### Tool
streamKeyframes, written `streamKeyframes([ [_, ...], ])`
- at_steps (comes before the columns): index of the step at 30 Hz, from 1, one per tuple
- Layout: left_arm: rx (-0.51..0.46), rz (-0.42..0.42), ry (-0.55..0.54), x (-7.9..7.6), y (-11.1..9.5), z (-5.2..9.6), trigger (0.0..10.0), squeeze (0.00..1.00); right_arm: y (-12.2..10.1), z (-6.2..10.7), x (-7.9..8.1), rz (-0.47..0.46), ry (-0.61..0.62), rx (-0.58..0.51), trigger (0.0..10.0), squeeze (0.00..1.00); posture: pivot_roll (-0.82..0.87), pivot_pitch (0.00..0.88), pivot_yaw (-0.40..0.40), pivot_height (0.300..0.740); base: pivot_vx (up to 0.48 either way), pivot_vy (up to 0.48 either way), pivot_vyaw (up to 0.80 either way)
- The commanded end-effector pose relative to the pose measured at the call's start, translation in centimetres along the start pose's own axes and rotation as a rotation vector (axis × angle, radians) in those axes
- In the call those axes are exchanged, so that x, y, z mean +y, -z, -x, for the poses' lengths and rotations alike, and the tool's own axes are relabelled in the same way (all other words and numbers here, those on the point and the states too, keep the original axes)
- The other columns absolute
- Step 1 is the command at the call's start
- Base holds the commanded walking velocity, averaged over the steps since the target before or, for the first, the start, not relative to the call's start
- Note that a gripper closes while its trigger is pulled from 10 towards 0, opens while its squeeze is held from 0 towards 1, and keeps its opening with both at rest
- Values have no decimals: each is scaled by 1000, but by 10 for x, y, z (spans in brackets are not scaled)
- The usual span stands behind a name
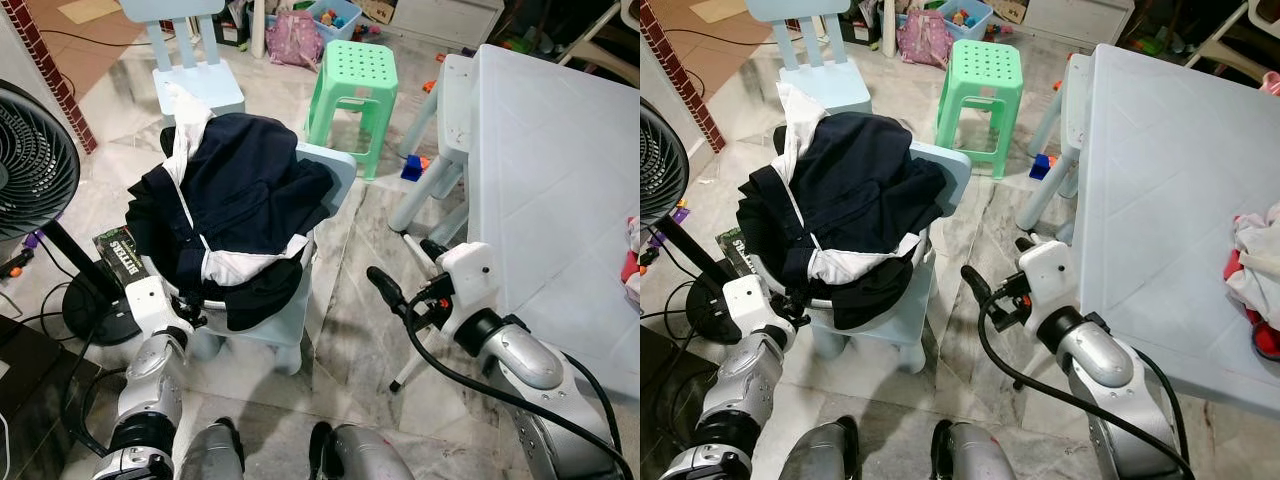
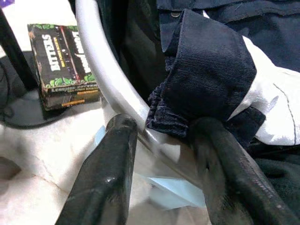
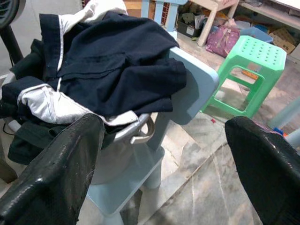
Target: Hang hanger
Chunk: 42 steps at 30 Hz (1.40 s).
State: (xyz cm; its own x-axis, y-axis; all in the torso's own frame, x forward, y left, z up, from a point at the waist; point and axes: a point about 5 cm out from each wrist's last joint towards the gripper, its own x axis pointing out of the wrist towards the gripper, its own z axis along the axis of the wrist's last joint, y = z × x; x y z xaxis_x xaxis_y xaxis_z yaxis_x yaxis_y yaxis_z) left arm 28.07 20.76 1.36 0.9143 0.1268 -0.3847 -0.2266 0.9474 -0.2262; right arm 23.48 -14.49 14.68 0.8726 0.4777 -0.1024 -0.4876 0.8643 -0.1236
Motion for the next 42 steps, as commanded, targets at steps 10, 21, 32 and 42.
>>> streamKeyframes([
  [10, 5, -72, 68, -12, 5, 1, 0, 0, 0, -8, -4, 12, 15, -18, 10000, 0, -99, 158, -145, 740, 0, 0, 0],
  [21, -131, -333, 38, -2, -11, 11, 0, 0, 1, -13, -2, 3, 19, -34, 10000, 0, -69, 159, -132, 740, 0, 0, 0],
  [32, -237, -288, 0, -6, -39, 34, 0, 0, 4, -21, 1, -12, 15, -47, 10000, 0, -22, 156, -128, 740, 0, 0, 0],
  [42, -77, -5, -237, 16, -12, 57, 0, 0, 4, -29, 4, -11, -3, -64, 10000, 0, -3, 147, -136, 740, 0, 0, 0],
])
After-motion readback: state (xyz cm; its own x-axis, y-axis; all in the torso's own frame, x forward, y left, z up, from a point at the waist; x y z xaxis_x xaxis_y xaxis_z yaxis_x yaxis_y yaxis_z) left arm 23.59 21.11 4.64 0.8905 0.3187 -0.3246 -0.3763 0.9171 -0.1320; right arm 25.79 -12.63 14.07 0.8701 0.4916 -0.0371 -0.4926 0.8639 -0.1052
